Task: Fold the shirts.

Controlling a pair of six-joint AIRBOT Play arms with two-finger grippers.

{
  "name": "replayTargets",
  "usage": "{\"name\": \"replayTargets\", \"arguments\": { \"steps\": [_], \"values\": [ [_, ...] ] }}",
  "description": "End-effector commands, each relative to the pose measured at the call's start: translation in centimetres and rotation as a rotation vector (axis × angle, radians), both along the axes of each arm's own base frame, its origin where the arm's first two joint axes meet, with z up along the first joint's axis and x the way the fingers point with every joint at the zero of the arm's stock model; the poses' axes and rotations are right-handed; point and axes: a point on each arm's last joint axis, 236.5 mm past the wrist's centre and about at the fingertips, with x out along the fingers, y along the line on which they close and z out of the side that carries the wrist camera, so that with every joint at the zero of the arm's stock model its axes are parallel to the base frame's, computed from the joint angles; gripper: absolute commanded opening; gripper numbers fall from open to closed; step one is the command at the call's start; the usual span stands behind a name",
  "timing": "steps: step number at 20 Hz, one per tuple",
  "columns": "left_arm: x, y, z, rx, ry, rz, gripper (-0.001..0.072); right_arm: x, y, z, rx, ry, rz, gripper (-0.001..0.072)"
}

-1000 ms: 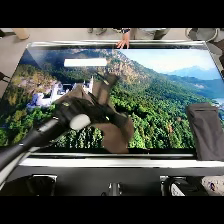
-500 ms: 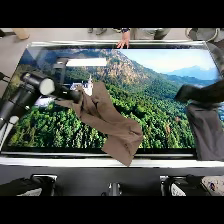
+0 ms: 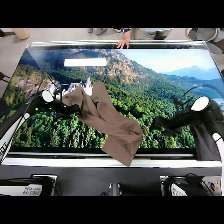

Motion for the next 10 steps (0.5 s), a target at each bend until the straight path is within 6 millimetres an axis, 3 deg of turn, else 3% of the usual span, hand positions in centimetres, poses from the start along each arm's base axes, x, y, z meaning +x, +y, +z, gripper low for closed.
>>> {"name": "replayTargets", "arguments": {
  "steps": [1, 2, 3, 4, 7, 10],
  "values": [
    [1.2, -2.0, -1.3, -0.042, -0.046, 0.025, 0.0487, -3.1, 2.4, -3.4, 0.104, 0.086, -0.035, 0.0695],
    [1.8, -2.3, -1.1, -0.047, -0.073, 0.032, 0.0328, -3.3, 2.8, -4.1, 0.122, 0.087, -0.062, 0.0695],
    [2.3, -2.6, -0.9, -0.057, -0.094, 0.043, 0.0216, -3.3, 3.2, -4.7, 0.138, 0.077, -0.085, 0.0695],
    [2.5, -2.8, -0.8, -0.069, -0.098, 0.051, 0.0044, -3.1, 3.5, -5.3, 0.152, 0.068, -0.12, 0.0695],
    [2.9, -2.8, 0.4, -0.072, -0.131, 0.042, 0.0028, -2.7, 4.6, -5.7, 0.187, 0.03, -0.131, 0.0695],
    [2.7, -2.9, 2.7, -0.08, -0.172, 0.013, 0.0028, -1.5, 7.8, -6.2, 0.156, -0.078, -0.066, 0.0695]
  ]
}}
